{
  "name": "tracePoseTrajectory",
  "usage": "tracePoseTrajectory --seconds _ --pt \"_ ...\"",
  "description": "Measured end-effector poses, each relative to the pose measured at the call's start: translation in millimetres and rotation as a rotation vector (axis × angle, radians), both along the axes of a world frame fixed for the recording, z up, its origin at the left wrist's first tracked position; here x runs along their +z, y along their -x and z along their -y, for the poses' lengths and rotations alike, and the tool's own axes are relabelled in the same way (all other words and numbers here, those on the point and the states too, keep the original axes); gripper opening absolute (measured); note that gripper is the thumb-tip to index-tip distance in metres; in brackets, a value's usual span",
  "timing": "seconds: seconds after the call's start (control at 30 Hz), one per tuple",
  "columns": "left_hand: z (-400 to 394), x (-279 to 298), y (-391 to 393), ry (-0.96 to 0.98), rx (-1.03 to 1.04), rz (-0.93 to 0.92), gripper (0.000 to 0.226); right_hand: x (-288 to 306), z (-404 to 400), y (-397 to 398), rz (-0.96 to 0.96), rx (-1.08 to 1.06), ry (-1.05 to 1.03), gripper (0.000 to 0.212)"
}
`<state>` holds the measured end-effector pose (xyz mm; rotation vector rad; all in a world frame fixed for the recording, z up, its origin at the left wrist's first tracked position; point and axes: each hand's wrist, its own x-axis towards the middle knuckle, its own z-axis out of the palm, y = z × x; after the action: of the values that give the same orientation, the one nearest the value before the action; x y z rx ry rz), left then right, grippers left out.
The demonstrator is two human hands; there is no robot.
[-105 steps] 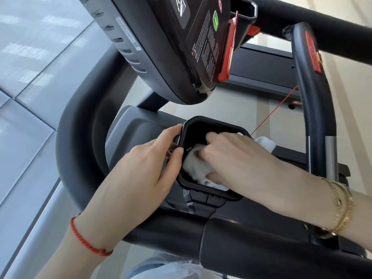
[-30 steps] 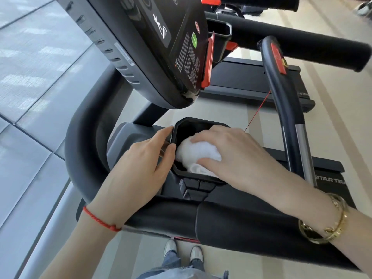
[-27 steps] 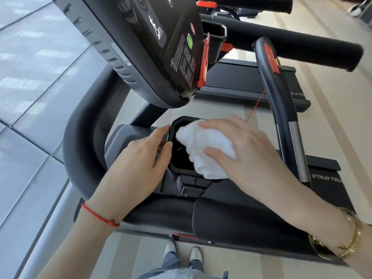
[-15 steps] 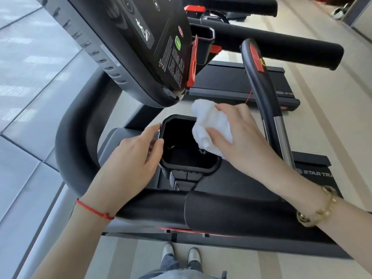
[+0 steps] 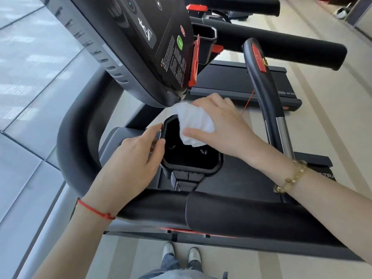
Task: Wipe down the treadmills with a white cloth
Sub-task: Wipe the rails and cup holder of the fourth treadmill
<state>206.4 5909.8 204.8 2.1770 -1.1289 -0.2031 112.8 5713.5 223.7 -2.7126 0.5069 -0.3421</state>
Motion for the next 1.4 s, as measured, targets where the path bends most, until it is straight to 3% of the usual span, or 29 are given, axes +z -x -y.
tracePoseTrajectory --seconds 0.13,0.5,0.7,0.87,1.07,1.23,1.33,1.4 --pt "-1 1 0 0.018 -0.001 0.003 0.044 -1 -4 -17 0.012 0.052 0.118 0.060" --pt "1 1 1 0.000 0.023 -0.006 0.046 -15 11 41 -0.073 -0.276 -0.294 0.052" --pt "0 -2 0 0.013 0.005 -0.002 0.044 -7 12 26 -0.119 -0.283 -0.525 0.059" --pt "0 -2 1 0.018 -0.003 0.010 0.044 -6 -6 47 -0.134 -0.316 -0.581 0.059" --pt "1 -2 1 0.012 0.013 0.041 0.043 -8 -27 70 -0.218 -0.308 -0.549 0.057" --pt "-1 1 4 -0.001 0.037 0.064 0.042 -13 -16 53 -0.115 -0.314 -0.462 0.058" --pt "-3 6 8 0.006 0.043 0.077 0.040 -9 7 31 -0.053 -0.214 -0.348 0.055" --pt "-5 9 11 0.007 0.048 0.090 0.040 -1 20 15 -0.120 -0.102 -0.241 0.054"
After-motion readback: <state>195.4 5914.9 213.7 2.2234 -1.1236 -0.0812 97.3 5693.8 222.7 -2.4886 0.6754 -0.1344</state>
